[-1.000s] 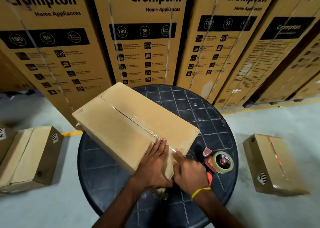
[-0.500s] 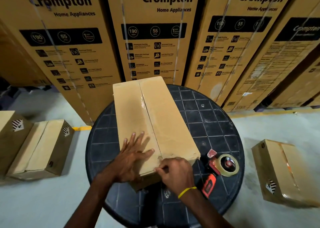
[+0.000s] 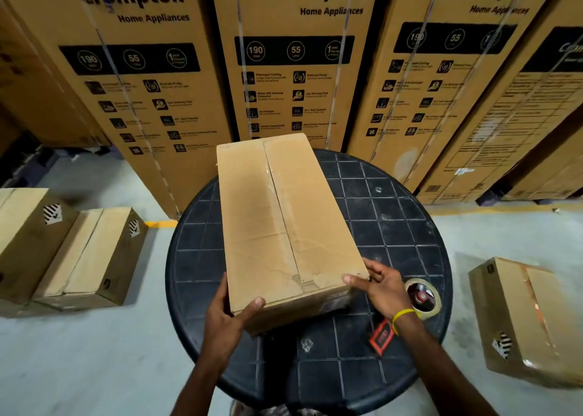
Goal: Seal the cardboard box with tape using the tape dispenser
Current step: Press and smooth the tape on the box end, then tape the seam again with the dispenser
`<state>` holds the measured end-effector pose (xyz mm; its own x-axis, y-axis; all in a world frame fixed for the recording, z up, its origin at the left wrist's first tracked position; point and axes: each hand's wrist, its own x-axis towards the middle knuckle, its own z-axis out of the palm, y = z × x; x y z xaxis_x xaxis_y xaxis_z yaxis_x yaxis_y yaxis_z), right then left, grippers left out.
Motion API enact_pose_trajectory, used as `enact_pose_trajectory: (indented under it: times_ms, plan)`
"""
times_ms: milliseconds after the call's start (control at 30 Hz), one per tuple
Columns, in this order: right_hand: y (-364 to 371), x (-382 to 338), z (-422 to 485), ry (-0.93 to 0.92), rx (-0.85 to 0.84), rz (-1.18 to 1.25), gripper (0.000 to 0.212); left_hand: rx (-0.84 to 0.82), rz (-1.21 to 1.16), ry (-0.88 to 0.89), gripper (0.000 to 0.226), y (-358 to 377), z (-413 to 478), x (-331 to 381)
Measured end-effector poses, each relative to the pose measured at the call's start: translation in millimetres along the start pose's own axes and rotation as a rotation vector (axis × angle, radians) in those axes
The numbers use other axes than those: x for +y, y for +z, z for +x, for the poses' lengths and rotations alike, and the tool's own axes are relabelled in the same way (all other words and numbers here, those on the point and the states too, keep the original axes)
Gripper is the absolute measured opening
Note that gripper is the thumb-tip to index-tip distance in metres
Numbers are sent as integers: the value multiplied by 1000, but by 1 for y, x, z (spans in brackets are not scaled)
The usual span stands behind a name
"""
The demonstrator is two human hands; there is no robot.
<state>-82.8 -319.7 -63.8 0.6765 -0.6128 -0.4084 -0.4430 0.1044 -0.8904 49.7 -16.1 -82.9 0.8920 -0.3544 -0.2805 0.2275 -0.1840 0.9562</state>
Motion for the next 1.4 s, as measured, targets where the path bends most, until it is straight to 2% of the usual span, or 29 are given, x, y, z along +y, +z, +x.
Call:
enact_pose_trajectory:
  times_ms: [133,200,267,367,533,567,633,767,867,900,933,1000,1100,1133,1233,1367,1400]
  plan:
    - [14,8,-15,-60,66,45,58,-23,-25,22,103,-8,6,4]
    - [24,10,-25,-78,70,62,50,-13,37,47,94,-18,10,9]
    - [32,17,-32,-86,93,88,43,79,253,108,90,-22,12,13]
    - [36,25,-35,-16,166,184,31,217,756,335,85,-11,9,13]
    - [23,64,-28,178,304,255,10,-112,1103,659,76,55,-4,12]
    - [19,78,-24,201,341,233,13,-138,1148,691,71,64,-4,11]
    - [14,88,-25,285,408,209,36,-142,1210,711,61,70,0,7]
    - [-1,99,-23,389,578,298,20,-112,1221,749,55,69,6,-2]
    - [-9,127,-9,464,596,351,37,-80,1217,764,54,71,6,-2]
    - [-11,127,-10,492,614,394,32,-74,1217,766,54,71,6,-2]
    - [-14,128,-9,531,612,458,24,-70,1220,766,54,72,5,-2]
    - [-19,132,-3,608,568,602,25,-66,1223,764,54,71,5,-1]
    - [-25,165,27,679,391,753,69,-65,1225,751,54,72,5,-1]
    - [-25,171,33,688,330,797,66,-64,1229,746,53,71,5,-1]
    - [-26,136,24,686,235,866,35,-70,1246,730,54,71,6,-1]
    - [-35,135,30,600,156,1063,16,-85,1266,704,58,70,5,-1]
    - [-36,131,31,598,159,1079,17,-84,1268,699,57,71,5,0]
